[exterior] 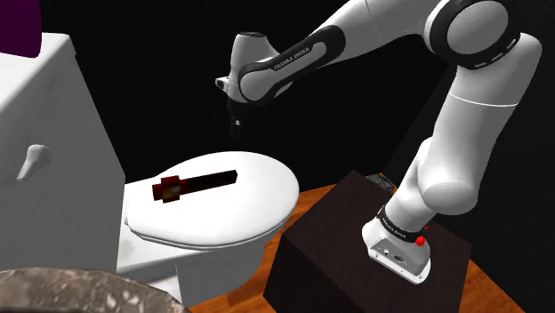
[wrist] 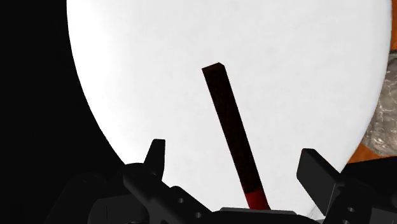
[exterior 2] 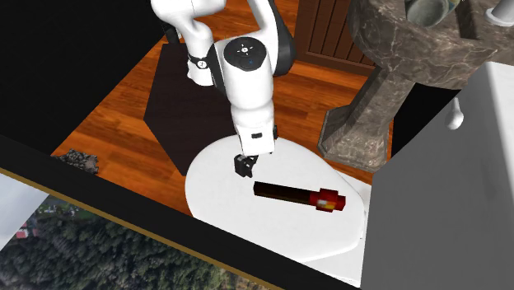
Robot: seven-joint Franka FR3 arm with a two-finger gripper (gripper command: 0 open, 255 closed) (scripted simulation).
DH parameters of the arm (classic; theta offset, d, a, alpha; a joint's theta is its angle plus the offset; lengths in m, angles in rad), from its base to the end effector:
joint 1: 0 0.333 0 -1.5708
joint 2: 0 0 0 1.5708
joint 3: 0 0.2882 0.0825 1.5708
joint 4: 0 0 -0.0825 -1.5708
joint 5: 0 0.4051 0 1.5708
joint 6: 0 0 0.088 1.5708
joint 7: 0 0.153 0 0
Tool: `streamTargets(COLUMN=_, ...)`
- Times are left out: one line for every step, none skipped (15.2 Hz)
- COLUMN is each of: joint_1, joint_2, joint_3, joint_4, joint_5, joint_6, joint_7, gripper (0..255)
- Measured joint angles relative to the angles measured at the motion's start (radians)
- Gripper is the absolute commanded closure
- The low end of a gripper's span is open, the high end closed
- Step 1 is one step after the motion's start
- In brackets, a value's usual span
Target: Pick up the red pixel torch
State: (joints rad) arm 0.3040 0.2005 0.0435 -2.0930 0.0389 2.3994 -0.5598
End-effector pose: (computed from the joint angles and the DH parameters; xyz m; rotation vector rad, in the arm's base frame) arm 0.5639 0.2060 0.2502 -2.8164 -1.3237 -0.1701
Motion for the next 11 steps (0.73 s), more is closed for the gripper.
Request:
streamTargets(joint_1=0.004, joint_2=0.03, joint_3=0.005, joint_4=0.014, joint_5=-0.006, joint_6=0.015, joint_7=-0.018, gripper=0)
streamTargets(joint_1=0.007, joint_2=0.061, joint_3=0.01, joint_4=0.029, joint_5=-0.013, joint_6=0.032, joint_7=-0.036, gripper=0)
streamTargets(joint_1=0.016, joint_2=0.09, joint_3=0.017, joint_4=0.048, joint_5=-0.022, joint_6=0.041, joint_7=-0.044, gripper=0)
streamTargets(joint_1=0.022, joint_2=0.129, joint_3=0.022, joint_4=0.073, joint_5=-0.032, joint_6=0.056, joint_7=-0.058, gripper=0)
streamTargets(joint_1=0.03, joint_2=0.159, joint_3=0.027, joint_4=0.09, joint_5=-0.042, joint_6=0.066, joint_7=-0.069, gripper=0)
streamTargets(joint_1=0.037, joint_2=0.179, joint_3=0.032, joint_4=0.107, joint_5=-0.051, joint_6=0.07, joint_7=-0.081, gripper=0)
streamTargets(joint_1=0.045, joint_2=0.215, joint_3=0.037, joint_4=0.13, joint_5=-0.062, joint_6=0.084, joint_7=-0.092, gripper=0)
streamTargets(joint_1=0.05, joint_2=0.25, joint_3=0.04, joint_4=0.152, joint_5=-0.073, joint_6=0.095, joint_7=-0.107, gripper=0)
streamTargets(joint_1=0.062, joint_2=0.272, joint_3=0.045, joint_4=0.166, joint_5=-0.085, joint_6=0.102, joint_7=-0.113, gripper=0)
streamTargets(joint_1=0.071, joint_2=0.31, joint_3=0.049, joint_4=0.202, joint_5=-0.096, joint_6=0.104, joint_7=-0.125, gripper=0)
streamTargets(joint_1=0.078, joint_2=0.34, joint_3=0.052, joint_4=0.222, joint_5=-0.108, joint_6=0.113, joint_7=-0.138, gripper=0)
